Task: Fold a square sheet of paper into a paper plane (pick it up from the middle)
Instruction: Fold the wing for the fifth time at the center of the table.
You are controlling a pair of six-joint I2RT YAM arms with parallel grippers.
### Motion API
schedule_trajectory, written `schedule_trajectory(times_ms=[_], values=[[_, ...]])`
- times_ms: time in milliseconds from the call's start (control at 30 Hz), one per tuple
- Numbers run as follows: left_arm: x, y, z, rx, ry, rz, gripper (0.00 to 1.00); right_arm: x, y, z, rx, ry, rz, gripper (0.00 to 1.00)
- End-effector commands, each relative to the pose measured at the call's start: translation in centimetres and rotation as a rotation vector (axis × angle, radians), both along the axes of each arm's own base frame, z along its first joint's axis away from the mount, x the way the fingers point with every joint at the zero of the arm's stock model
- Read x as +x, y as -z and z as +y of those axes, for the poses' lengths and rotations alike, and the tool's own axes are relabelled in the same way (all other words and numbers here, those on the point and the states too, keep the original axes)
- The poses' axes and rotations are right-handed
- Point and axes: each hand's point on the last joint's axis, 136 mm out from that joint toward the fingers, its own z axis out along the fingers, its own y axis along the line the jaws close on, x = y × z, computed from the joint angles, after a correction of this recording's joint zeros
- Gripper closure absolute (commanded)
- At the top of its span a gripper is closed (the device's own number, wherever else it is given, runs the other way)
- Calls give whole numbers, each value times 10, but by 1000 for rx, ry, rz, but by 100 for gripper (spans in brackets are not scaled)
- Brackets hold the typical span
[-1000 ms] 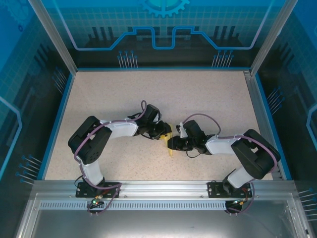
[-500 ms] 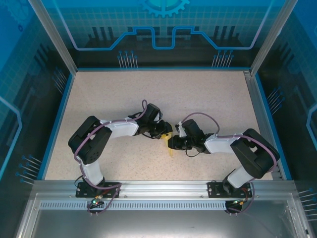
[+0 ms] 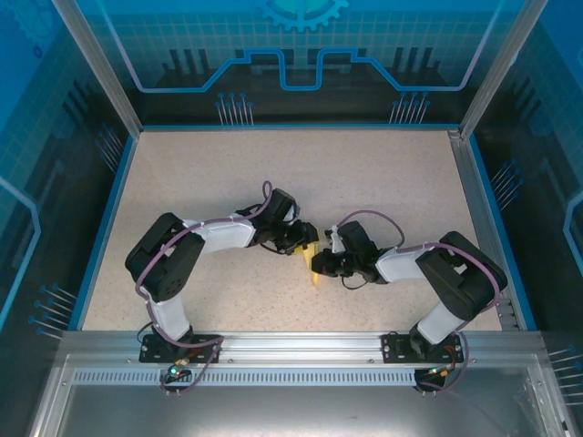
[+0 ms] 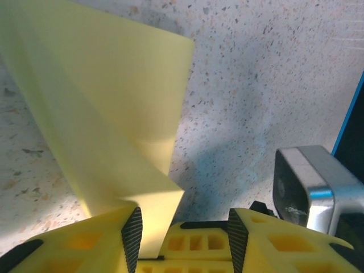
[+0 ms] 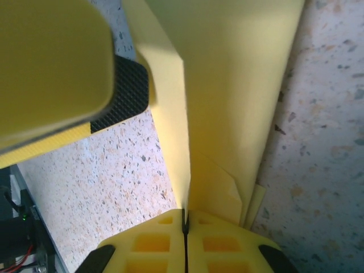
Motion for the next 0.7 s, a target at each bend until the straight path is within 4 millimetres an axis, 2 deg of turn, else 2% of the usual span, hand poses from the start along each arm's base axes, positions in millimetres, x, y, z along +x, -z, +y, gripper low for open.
schedule_trajectory(times_ms=[0,200,567,667], values=[[2,-19,3,12,10,-60,50,2,-3,-1,63,12,18,94],[1,-18,6,5,-12,-71,46,1,-14,5,122,-19,20,94],[11,-9,-6,-19,-11,-54,45,3,-8,-1,153,11,64,93],[12,-5,-6,-7,-9,-50,45,3,-8,-3,139,19,58,90]])
